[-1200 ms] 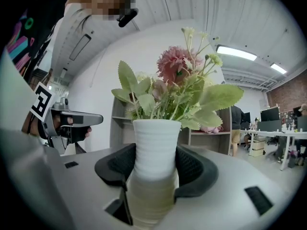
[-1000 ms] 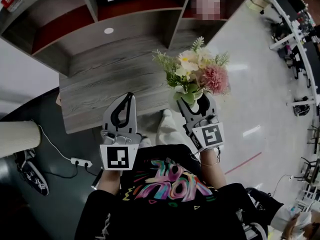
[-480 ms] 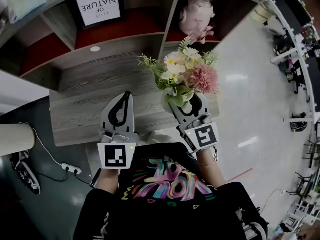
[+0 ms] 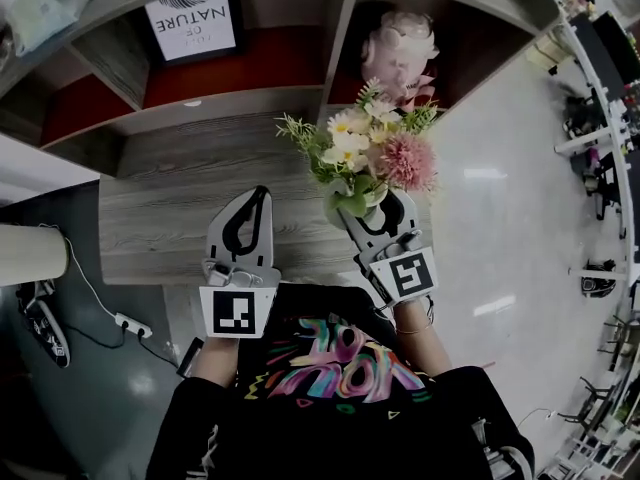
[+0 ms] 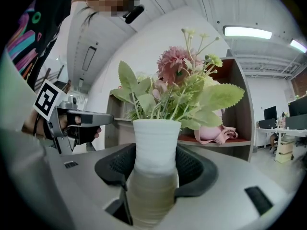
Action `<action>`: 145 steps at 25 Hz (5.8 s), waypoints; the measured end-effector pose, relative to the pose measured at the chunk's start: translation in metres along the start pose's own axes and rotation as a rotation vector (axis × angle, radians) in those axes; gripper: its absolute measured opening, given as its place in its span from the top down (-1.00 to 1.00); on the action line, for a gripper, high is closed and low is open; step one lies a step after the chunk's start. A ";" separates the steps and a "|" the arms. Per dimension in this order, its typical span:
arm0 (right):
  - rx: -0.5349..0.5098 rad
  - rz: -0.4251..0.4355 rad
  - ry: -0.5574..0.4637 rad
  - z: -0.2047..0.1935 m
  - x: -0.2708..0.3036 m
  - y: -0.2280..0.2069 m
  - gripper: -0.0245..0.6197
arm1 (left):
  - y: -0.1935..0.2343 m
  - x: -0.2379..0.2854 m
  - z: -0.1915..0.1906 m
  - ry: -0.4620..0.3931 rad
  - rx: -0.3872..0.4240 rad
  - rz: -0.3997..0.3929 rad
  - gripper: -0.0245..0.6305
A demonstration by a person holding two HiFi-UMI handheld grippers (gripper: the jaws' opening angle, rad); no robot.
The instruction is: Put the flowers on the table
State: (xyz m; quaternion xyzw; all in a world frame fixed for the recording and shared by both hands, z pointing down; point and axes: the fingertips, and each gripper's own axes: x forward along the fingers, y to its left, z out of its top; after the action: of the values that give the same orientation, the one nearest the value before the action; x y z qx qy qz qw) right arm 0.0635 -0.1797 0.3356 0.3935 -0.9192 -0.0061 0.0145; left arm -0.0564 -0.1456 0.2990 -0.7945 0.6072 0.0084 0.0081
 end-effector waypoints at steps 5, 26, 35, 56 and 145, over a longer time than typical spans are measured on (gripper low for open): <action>0.007 -0.014 -0.002 0.005 -0.001 0.002 0.10 | -0.001 0.000 0.004 0.008 0.003 -0.016 0.84; -0.003 -0.079 0.031 -0.029 0.014 0.002 0.10 | 0.013 0.013 -0.031 0.067 -0.006 -0.108 0.84; 0.021 -0.094 0.043 -0.066 0.023 -0.005 0.10 | 0.010 0.022 -0.064 0.104 -0.006 -0.126 0.84; 0.062 -0.155 0.060 -0.130 0.028 -0.026 0.09 | -0.011 0.039 -0.118 0.179 -0.029 -0.146 0.84; 0.020 -0.086 -0.105 0.073 -0.035 -0.008 0.73 | -0.011 0.009 0.022 -0.064 -0.002 -0.122 0.84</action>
State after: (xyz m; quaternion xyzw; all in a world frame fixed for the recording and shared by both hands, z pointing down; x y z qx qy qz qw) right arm 0.0909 -0.1595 0.2613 0.4317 -0.9010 -0.0183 -0.0379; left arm -0.0437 -0.1514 0.2766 -0.8292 0.5572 0.0338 0.0271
